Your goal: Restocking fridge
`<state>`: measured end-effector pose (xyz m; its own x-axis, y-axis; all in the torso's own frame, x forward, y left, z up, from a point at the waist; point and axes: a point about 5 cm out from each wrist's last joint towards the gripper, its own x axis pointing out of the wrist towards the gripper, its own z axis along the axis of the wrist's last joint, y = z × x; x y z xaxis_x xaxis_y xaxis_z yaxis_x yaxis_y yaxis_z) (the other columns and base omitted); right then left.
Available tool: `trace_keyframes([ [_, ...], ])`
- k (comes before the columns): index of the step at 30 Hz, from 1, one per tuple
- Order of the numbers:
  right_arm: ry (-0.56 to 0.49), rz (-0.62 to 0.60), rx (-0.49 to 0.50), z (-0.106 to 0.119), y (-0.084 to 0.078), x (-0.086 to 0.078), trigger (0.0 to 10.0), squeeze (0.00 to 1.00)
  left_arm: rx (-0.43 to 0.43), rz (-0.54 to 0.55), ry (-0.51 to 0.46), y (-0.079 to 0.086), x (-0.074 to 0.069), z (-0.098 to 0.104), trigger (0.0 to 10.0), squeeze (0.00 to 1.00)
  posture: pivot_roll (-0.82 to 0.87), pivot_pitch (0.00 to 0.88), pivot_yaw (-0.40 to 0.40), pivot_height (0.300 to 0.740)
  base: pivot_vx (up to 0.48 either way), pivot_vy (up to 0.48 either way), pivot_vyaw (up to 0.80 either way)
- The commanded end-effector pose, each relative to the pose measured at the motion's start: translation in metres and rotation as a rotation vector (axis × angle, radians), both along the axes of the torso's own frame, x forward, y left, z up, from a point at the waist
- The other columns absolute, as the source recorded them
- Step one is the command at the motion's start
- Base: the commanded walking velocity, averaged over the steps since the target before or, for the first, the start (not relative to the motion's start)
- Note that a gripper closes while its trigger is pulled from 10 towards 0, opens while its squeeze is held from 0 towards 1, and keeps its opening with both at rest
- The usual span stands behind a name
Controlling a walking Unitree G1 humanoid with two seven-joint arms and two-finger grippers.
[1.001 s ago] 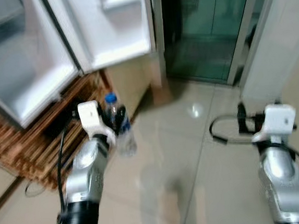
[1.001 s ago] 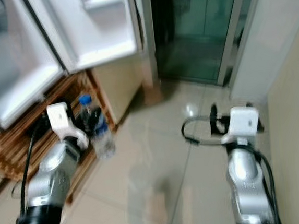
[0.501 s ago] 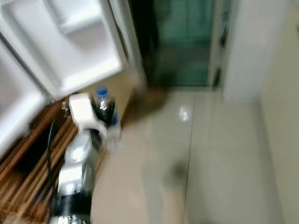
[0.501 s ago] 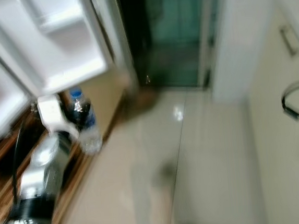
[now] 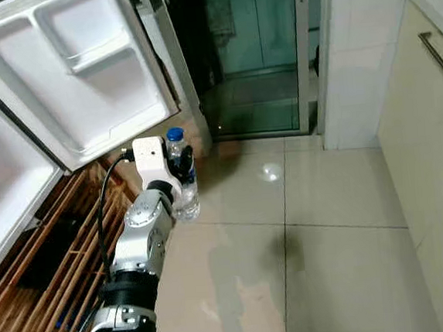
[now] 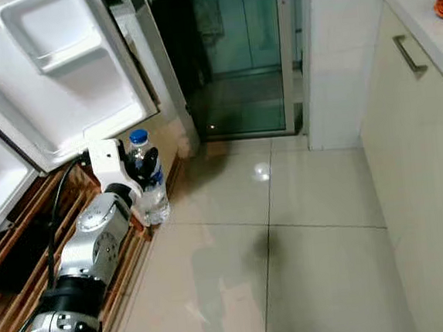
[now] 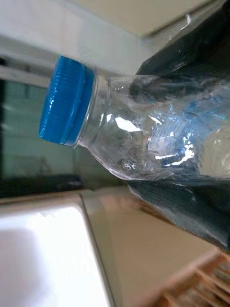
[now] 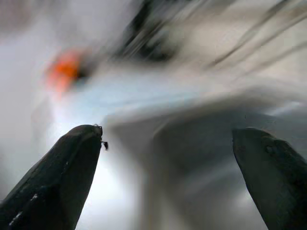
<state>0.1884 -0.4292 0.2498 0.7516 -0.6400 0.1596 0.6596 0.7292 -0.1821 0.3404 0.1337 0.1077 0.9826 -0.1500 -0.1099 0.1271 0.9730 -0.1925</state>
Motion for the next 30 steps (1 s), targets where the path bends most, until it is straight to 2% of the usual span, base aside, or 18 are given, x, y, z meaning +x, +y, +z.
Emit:
trace_keyframes([
  [1,0.072,0.096,-0.001,-0.002,0.003,0.012,10.0,0.0,0.008,0.044,-0.012,0.009,0.002,0.002,10.0,0.0,-0.33,0.0,0.209,0.74,0.0,0.0,0.0],
  [2,0.085,0.138,0.008,-0.002,0.004,0.019,10.0,0.0,0.008,0.042,-0.013,0.008,0.001,0.002,10.0,0.0,-0.33,0.0,0.208,0.74,0.0,0.0,0.0],
  [3,0.09,0.17,0.024,-0.004,0.01,0.035,10.0,0.0,0.0,0.043,-0.023,0.006,0.0,0.002,10.0,0.0,-0.32,0.0,0.186,0.74,0.0,0.0,0.0],
  [6,0.083,0.227,0.049,-0.011,0.024,0.049,10.0,0.0,-0.009,0.048,-0.029,0.004,0.0,0.002,10.0,0.0,-0.31,0.0,0.176,0.74,0.0,0.0,0.0],
  [7,0.063,0.281,0.063,-0.01,0.035,0.055,10.0,0.0,-0.01,0.055,-0.029,0.004,-0.001,0.002,10.0,0.0,-0.31,0.0,0.174,0.74,0.0,0.0,0.0],
  [8,0.042,0.364,0.089,-0.012,0.053,0.063,10.0,0.0,-0.012,0.059,-0.027,0.004,-0.002,0.0,10.0,0.0,-0.3,0.0,0.171,0.74,0.0,0.0,0.0],
  [13,0.028,0.427,0.112,-0.02,0.065,0.073,10.0,0.0,-0.01,0.063,-0.029,0.004,-0.003,0.0,10.0,0.0,-0.3,0.0,0.171,0.74,0.0,0.0,0.0],
  [14,-0.001,0.445,0.119,-0.019,0.071,0.076,10.0,0.0,0.0,0.056,-0.046,0.003,-0.001,0.003,10.0,0.0,-0.3,0.0,0.171,0.74,0.0,0.0,0.0],
  [17,-0.014,0.457,0.125,-0.019,0.076,0.078,10.0,0.0,-0.002,0.055,-0.056,0.003,0.0,0.006,10.0,0.0,-0.3,0.0,0.171,0.74,0.0,0.0,0.0],
  [18,-0.012,0.492,0.142,-0.022,0.088,0.078,10.0,0.0,-0.002,0.047,-0.075,0.0,0.001,0.011,10.0,0.0,-0.29,0.0,0.169,0.74,0.0,0.0,0.0],
  [20,-0.012,0.501,0.146,-0.023,0.091,0.077,10.0,0.0,-0.001,0.045,-0.08,-0.001,0.001,0.012,10.0,0.0,-0.29,0.0,0.17,0.74,0.0,0.0,0.0],
  [21,0.005,0.512,0.19,-0.034,0.097,0.076,10.0,0.0,0.005,0.042,-0.082,-0.002,0.001,0.012,10.0,0.0,-0.3,0.0,0.174,0.74,0.0,0.0,0.0],
  [22,0.005,0.512,0.19,-0.034,0.097,0.076,10.0,0.0,0.005,0.042,-0.082,-0.002,0.001,0.012,10.0,0.0,-0.3,0.0,0.174,0.74,0.0,0.0,0.0],
  [24,0.029,0.52,0.216,-0.048,0.101,0.076,10.0,0.0,0.026,0.043,-0.081,-0.004,0.001,0.011,10.0,0.0,-0.29,0.0,0.176,0.74,0.0,0.0,0.0],
  [28,0.035,0.542,0.231,-0.055,0.11,0.08,10.0,0.0,0.056,0.048,-0.099,-0.002,0.003,0.014,10.0,0.0,-0.28,0.0,0.176,0.74,0.0,0.0,0.0],
  [30,0.024,0.55,0.244,-0.056,0.116,0.082,10.0,0.0,0.036,0.03,-0.119,-0.004,0.003,0.018,10.0,0.0,-0.28,0.0,0.175,0.74,0.0,0.0,0.0],
])
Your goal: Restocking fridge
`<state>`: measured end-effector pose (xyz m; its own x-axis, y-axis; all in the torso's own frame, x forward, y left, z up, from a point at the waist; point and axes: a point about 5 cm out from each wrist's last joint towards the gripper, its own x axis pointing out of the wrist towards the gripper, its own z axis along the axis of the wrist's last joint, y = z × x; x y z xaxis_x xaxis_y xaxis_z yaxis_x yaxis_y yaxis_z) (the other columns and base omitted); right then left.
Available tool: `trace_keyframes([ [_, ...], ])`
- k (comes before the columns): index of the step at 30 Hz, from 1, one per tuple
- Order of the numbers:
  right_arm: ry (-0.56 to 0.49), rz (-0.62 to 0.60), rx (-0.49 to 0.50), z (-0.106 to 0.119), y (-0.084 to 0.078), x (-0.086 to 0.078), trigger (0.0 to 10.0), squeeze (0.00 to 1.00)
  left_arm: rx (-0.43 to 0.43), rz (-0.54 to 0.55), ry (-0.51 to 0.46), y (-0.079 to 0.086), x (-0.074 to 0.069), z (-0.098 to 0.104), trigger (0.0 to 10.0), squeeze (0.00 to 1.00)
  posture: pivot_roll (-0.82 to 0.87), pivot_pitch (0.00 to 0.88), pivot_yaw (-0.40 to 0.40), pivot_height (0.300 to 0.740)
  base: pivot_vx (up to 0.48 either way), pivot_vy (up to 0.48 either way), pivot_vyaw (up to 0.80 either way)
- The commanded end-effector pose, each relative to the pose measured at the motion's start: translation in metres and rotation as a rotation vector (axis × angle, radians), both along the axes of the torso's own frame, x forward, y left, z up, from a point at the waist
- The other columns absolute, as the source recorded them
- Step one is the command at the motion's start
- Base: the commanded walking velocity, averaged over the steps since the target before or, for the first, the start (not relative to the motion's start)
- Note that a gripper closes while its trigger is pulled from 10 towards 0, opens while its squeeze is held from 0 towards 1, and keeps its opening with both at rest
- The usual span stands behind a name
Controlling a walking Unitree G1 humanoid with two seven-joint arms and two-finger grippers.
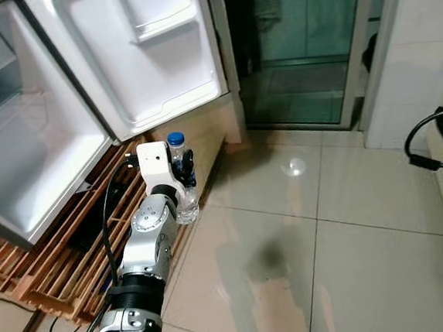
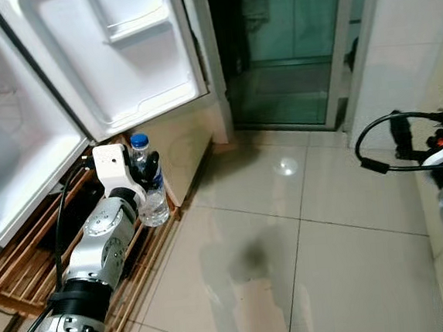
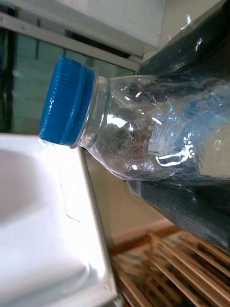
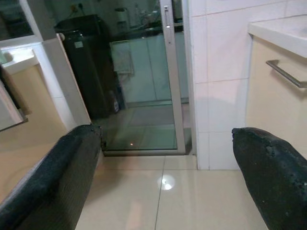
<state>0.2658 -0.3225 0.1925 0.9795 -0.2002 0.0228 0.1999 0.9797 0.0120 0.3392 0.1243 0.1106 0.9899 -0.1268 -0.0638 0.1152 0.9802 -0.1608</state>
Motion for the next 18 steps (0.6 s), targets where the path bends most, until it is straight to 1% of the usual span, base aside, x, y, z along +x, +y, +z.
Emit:
trace_keyframes([
  [1,-0.013,0.033,0.009,0.0005,0.0114,0.0045,10.0,0.0,0.007,0.005,-0.077,0.0043,0.0042,0.0164,10.0,0.0,-0.28,0.0,0.175,0.74,0.259,0.0,0.0],
  [3,-0.01,0.036,0.011,-0.0003,0.013,0.0049,10.0,0.0,0.002,0.006,-0.078,0.0039,0.004,0.0168,10.0,0.0,-0.28,0.0,0.174,0.74,0.306,0.0,0.0],
  [5,-0.006,0.037,0.014,-0.0018,0.0149,0.0055,10.0,0.0,0.001,0.009,-0.078,0.0036,0.0039,0.0169,10.0,0.0,-0.28,0.0,0.173,0.74,0.48,0.0,0.0],
  [9,0.0,0.01,0.018,-0.0033,0.0123,0.0065,10.0,0.0,-0.007,0.017,-0.066,0.0036,0.0045,0.0155,10.0,0.0,-0.28,0.0,0.17,0.74,0.48,0.0,0.0],
  [11,-0.003,0.001,0.005,-0.0015,0.0104,0.0062,10.0,0.0,-0.007,0.032,-0.056,0.0044,0.0047,0.0142,10.0,0.0,-0.28,0.0,0.17,0.74,0.326,0.0,0.0],
  [12,-0.01,-0.003,-0.001,-0.0001,0.0096,0.0062,10.0,0.0,-0.011,0.036,-0.052,0.0045,0.0048,0.0137,10.0,0.0,-0.28,0.0,0.169,0.74,0.0,0.0,0.0],
  [18,-0.032,-0.027,-0.01,0.0062,0.0078,0.0068,10.0,0.0,-0.012,0.035,-0.042,0.0037,0.0048,0.012,10.0,0.0,-0.28,0.0,0.17,0.74,0.0,0.0,0.73],
])
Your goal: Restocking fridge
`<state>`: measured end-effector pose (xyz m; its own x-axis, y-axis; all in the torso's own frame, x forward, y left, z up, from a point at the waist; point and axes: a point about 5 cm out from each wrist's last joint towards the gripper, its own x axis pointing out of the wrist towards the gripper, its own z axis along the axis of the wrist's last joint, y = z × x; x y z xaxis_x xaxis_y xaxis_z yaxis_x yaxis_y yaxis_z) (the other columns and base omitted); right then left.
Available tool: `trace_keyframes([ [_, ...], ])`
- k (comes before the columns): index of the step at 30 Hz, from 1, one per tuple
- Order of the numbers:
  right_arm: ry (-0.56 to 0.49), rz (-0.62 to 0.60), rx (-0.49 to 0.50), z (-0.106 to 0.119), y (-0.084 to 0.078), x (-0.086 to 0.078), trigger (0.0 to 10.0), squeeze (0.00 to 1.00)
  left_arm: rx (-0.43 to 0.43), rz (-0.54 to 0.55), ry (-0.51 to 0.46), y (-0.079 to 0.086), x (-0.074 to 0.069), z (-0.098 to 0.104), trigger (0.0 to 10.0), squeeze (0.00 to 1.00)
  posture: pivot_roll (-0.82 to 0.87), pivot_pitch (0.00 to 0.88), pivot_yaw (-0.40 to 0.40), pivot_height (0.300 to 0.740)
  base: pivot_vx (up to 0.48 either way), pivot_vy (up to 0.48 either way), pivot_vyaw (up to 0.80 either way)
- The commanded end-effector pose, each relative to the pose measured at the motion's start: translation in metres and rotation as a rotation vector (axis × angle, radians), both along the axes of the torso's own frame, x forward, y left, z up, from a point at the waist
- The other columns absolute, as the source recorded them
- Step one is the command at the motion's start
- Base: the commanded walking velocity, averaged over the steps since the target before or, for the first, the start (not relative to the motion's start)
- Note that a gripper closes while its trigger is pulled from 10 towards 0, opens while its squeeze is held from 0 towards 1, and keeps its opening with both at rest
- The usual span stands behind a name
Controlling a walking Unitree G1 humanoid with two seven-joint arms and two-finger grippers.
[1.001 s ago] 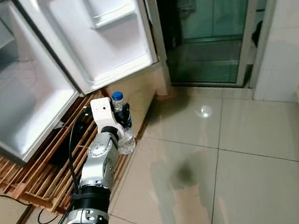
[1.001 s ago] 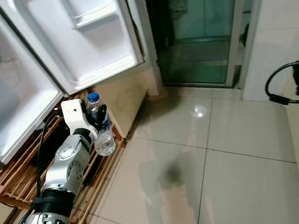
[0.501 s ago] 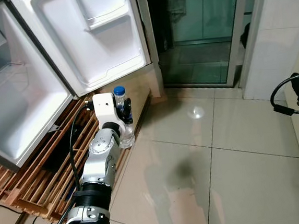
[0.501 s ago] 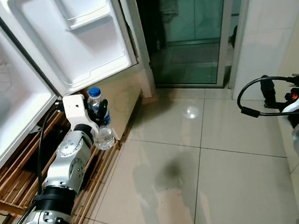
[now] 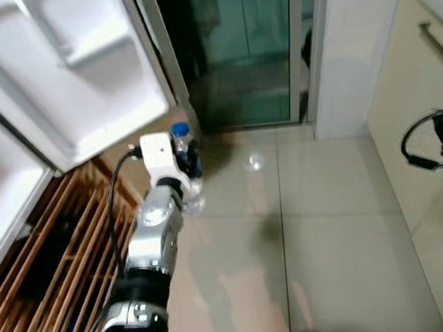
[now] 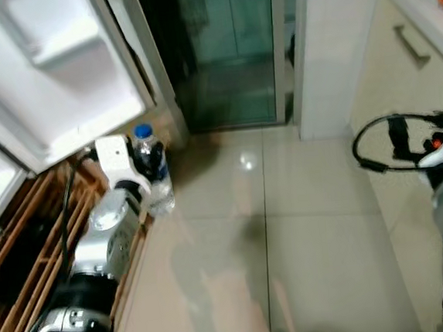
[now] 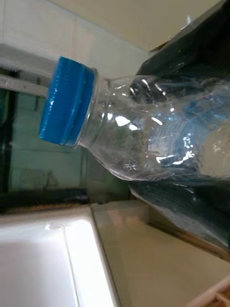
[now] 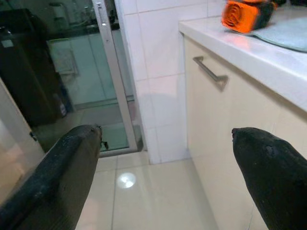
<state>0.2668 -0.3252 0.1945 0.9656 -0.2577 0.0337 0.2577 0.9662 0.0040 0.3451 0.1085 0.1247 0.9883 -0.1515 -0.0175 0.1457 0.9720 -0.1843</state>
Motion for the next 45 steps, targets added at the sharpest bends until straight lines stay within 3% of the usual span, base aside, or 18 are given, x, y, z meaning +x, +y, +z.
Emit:
trace_keyframes([
  [1,-0.024,0.025,-0.001,0.005,0.01,0.006,10.0,0.0,0.016,0.059,0.002,0.019,-0.001,-0.002,10.0,0.0,-0.28,0.0,0.17,0.74,0.0,0.0,0.0],
  [5,-0.099,0.034,0.037,0.018,0.01,0.002,10.0,0.0,0.022,0.061,0.007,0.019,-0.001,-0.003,10.0,0.0,-0.28,0.0,0.17,0.74,0.0,0.0,0.0],
  [6,-0.154,0.174,0.072,0.028,0.028,-0.003,10.0,0.0,0.027,0.066,0.011,0.021,-0.002,-0.004,10.0,0.0,-0.27,0.0,0.164,0.74,0.0,0.0,0.0],
  [7,-0.154,0.174,0.072,0.028,0.028,-0.003,10.0,0.0,0.027,0.066,0.011,0.021,-0.002,-0.004,10.0,0.0,-0.27,0.0,0.164,0.74,0.0,0.0,0.0],
  [8,-0.158,0.324,0.092,0.029,0.055,-0.007,10.0,0.0,0.033,0.076,0.017,0.024,-0.002,-0.006,10.0,0.0,-0.27,0.0,0.165,0.74,0.0,0.0,0.0],
  [11,-0.102,0.344,0.079,0.019,0.073,-0.005,10.0,0.0,0.042,0.08,0.022,0.026,-0.002,-0.007,10.0,0.0,-0.27,0.0,0.165,0.74,0.0,0.0,0.0],
  [12,-0.077,0.366,0.092,0.01,0.088,-0.004,10.0,0.0,0.043,0.083,0.022,0.027,-0.002,-0.007,10.0,0.0,-0.26,0.0,0.156,0.74,0.0,0.0,0.0],
  [13,-0.077,0.366,0.092,0.01,0.088,-0.004,10.0,0.0,0.043,0.083,0.022,0.027,-0.002,-0.007,10.0,0.0,-0.26,0.0,0.156,0.74,0.0,0.0,0.0],
  [15,-0.04,0.44,0.122,-0.007,0.12,-0.006,10.0,0.0,0.037,0.093,0.02,0.028,-0.002,-0.007,10.0,0.0,-0.26,0.0,0.155,0.74,0.0,0.0,0.0],
  [17,-0.015,0.466,0.132,-0.015,0.13,-0.008,10.0,0.0,0.035,0.093,0.021,0.027,-0.003,-0.007,10.0,0.0,-0.26,0.0,0.152,0.74,0.0,0.0,0.0],
  [22,0.054,0.483,0.122,-0.028,0.132,-0.013,10.0,0.0,0.044,0.084,0.022,0.025,-0.004,-0.008,10.0,0.0,-0.26,0.0,0.149,0.74,0.0,0.0,0.0],
  [24,0.156,0.443,0.107,-0.054,0.122,-0.021,10.0,0.0,0.061,0.082,0.01,0.026,-0.004,-0.006,10.0,0.0,-0.25,0.0,0.144,0.74,0.0,0.0,0.0],
  [31,0.287,0.43,0.08,-0.086,0.123,-0.045,10.0,0.0,0.064,0.057,-0.041,0.023,-0.01,0.0,10.0,0.0,-0.25,0.0,0.136,0.74,0.159,0.0,0.0],
  [45,0.301,0.405,0.122,-0.094,0.119,-0.055,10.0,0.0,0.063,0.092,-0.026,0.025,-0.011,0.001,10.0,0.0,-0.25,0.0,0.137,0.74,0.48,0.0,0.0],
])
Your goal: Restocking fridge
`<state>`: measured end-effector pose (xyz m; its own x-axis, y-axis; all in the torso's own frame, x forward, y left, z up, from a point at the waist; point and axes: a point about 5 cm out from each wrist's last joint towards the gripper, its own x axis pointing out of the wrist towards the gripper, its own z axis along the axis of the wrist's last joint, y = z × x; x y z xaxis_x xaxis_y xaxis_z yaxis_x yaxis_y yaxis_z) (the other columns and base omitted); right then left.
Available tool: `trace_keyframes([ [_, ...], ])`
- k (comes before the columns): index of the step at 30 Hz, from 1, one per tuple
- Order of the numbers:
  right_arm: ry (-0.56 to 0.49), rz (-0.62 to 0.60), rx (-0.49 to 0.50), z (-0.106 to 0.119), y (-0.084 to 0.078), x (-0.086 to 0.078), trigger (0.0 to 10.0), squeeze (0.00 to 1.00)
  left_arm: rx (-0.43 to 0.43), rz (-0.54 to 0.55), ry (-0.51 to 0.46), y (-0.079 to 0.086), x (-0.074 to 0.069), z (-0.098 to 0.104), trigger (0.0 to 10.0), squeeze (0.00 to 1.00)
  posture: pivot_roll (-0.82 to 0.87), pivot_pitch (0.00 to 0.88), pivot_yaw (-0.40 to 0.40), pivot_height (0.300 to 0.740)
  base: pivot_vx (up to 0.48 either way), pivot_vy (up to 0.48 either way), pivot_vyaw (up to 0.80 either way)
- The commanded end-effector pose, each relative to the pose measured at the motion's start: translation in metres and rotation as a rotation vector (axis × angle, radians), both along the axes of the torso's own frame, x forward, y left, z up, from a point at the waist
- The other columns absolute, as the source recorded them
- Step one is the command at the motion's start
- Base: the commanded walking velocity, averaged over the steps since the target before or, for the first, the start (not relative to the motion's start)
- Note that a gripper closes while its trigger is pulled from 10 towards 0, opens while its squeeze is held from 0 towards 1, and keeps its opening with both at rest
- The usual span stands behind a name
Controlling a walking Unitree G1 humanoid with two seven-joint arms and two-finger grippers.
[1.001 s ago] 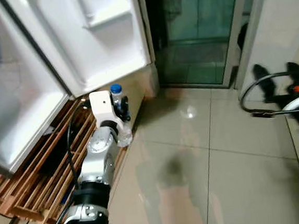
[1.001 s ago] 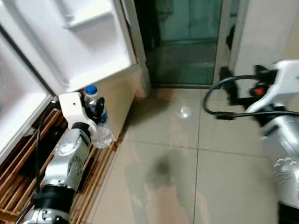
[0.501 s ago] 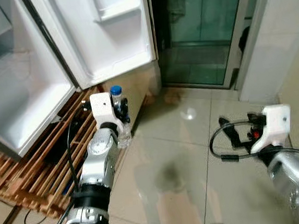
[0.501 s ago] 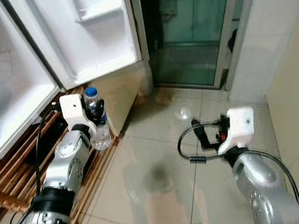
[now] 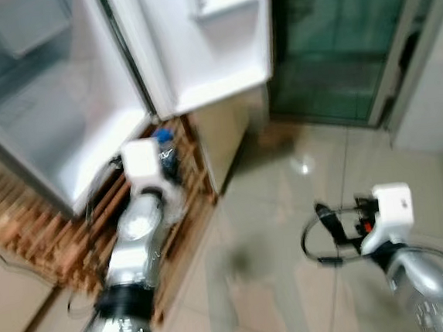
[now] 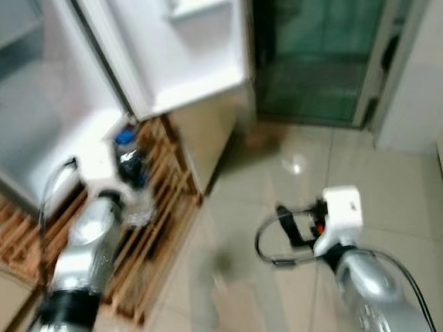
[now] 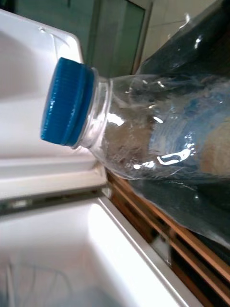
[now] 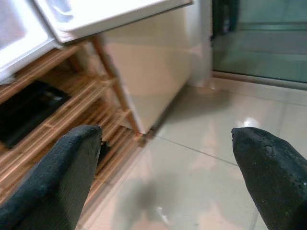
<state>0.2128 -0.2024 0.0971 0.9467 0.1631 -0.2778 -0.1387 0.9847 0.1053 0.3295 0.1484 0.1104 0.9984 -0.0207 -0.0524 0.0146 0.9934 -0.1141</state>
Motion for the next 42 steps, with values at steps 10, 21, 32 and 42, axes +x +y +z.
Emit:
trace_keyframes([
  [10,-0.02,-0.185,-0.047,-0.001,-0.019,0.007,10.0,0.0,0.015,-0.12,-0.062,-0.022,0.0,0.015,10.0,0.0,-0.24,0.0,0.132,0.74,0.48,0.0,0.0],
  [21,-0.047,-0.157,-0.065,0.001,-0.01,0.015,10.0,0.0,-0.087,-0.261,-0.109,-0.043,-0.006,0.027,10.0,0.0,-0.24,0.0,0.133,0.74,0.087,-0.065,0.0],
  [32,-0.066,-0.152,-0.075,0.004,-0.008,0.023,10.0,0.0,-0.119,-0.274,-0.092,-0.047,-0.006,0.026,10.0,0.0,-0.24,0.0,0.133,0.74,0.224,-0.395,0.0],
  [42,-0.062,-0.138,-0.111,0.002,-0.007,0.027,10.0,0.0,-0.145,-0.246,-0.046,-0.046,0.001,0.021,10.0,0.0,-0.24,0.0,0.132,0.74,0.308,-0.362,0.06],
])
